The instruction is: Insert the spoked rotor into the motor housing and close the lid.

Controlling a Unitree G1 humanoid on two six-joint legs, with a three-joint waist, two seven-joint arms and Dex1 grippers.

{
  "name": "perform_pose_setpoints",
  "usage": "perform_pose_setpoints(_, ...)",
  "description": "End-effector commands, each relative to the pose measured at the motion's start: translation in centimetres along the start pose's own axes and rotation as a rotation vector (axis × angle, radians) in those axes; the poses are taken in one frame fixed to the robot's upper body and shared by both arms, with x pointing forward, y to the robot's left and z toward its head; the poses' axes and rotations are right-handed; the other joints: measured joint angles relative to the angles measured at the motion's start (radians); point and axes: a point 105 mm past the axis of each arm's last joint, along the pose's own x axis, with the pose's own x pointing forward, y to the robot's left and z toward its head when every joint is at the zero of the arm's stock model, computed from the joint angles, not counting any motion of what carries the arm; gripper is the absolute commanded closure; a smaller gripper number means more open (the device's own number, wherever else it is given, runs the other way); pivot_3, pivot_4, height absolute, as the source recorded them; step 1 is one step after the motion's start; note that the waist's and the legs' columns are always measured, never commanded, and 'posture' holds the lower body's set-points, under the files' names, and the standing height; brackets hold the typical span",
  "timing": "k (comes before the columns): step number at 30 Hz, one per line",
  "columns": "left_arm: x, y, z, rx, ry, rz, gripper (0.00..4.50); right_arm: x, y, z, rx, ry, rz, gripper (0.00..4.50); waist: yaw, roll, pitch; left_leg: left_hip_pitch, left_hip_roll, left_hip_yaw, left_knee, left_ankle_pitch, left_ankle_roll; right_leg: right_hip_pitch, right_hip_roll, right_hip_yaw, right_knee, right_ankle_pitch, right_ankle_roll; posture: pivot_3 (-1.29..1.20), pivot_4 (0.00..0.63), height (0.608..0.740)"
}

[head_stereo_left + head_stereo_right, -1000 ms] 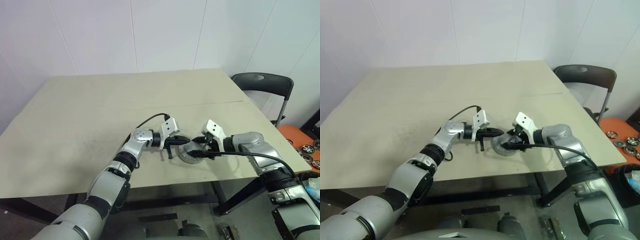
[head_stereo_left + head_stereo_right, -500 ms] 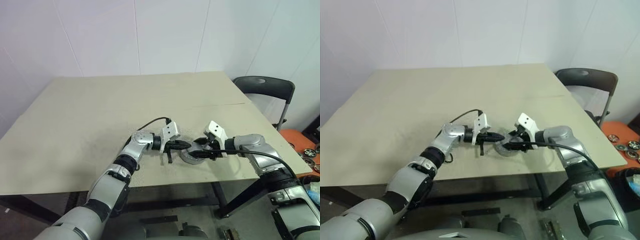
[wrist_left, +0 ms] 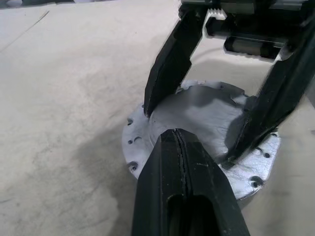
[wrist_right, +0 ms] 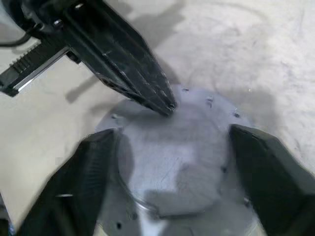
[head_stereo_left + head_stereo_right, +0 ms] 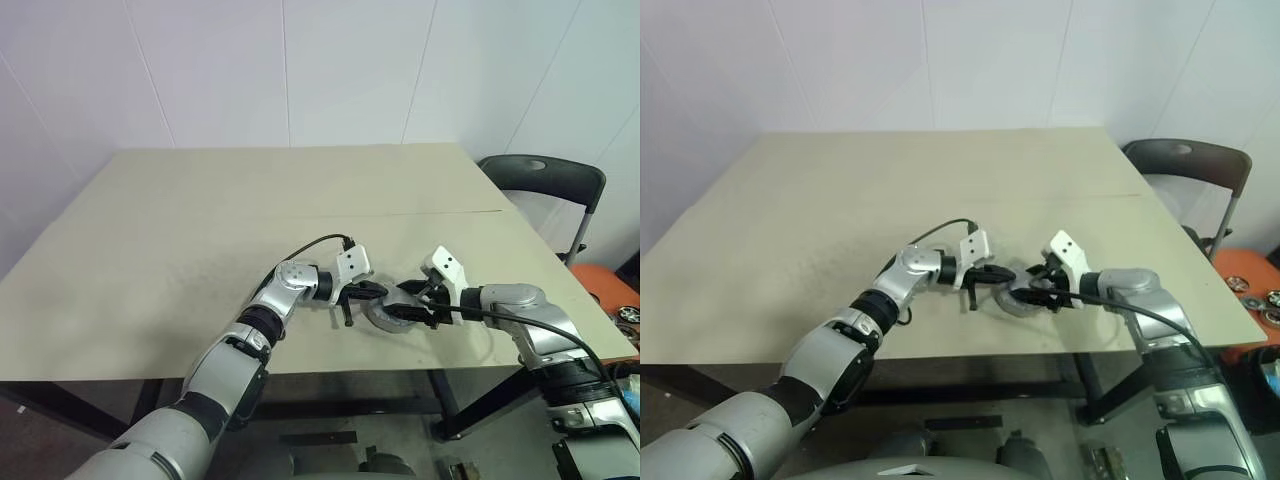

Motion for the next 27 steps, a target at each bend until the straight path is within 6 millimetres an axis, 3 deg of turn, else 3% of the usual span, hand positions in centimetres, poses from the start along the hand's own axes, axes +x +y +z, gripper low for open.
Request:
perform_pose_setpoints(1, 0.2, -1.4, -3.2, -0.039, 0.137, -0.047, 4.5, -1.1, -0.5, -1.3, 0.06, 0.042, -0.018, 0.06, -0.001, 0.0, 0.0, 0.0, 0.0, 0.0, 0.0, -0.001, 0.001, 0.0, 0.0, 0.0, -0.001, 0.0, 0.0, 0.0, 0.0, 0.74)
perform_pose_setpoints(9, -0.2, -1.4, -3.5, -0.048, 0.131, -0.048, 4.5, -2.3, -1.0, 2.0, 0.131, -0.15, 0.023, 0.06, -0.005, 0.001, 0.001, -0.002, 0.0, 0.001, -0.001, -0.001, 0.001, -0.001, 0.0, 0.0, -0.001, 0.0, 0.0, 0.0, 0.0, 0.74)
perform_pose_setpoints(13, -0.2, -1.7, -3.6, -0.053, 0.131, -0.067, 4.5, -3.3, -2.3, 2.9, 0.231, -0.24, 0.0, 0.06, -0.005, 0.001, 0.001, -0.002, 0.0, 0.001, -0.001, -0.001, 0.001, -0.002, 0.0, 0.0, -0.001, 0.0, 0.0, 0.0, 0.0, 0.74)
perform_pose_setpoints(21, -0.2, -2.3, -3.4, -0.048, 0.121, -0.111, 4.5, -4.4, -5.6, 0.2, 0.555, -0.149, -0.158, 0.06, -0.004, 0.003, 0.0, -0.004, 0.0, 0.002, -0.004, -0.001, 0.002, -0.005, 0.0, 0.001, -0.001, 0.003, -0.004, 0.0, 0.0, 0.74)
perform_pose_setpoints(27, -0.2, -2.5, -3.4, -0.041, 0.122, -0.128, 4.5, -4.4, -4.9, -1.7, 0.706, -0.035, -0.155, 0.06, -0.004, 0.003, 0.0, -0.005, 0.0, 0.002, -0.005, -0.002, 0.003, -0.006, -0.001, 0.003, -0.001, 0.003, -0.004, 0.0, 0.0, 0.74)
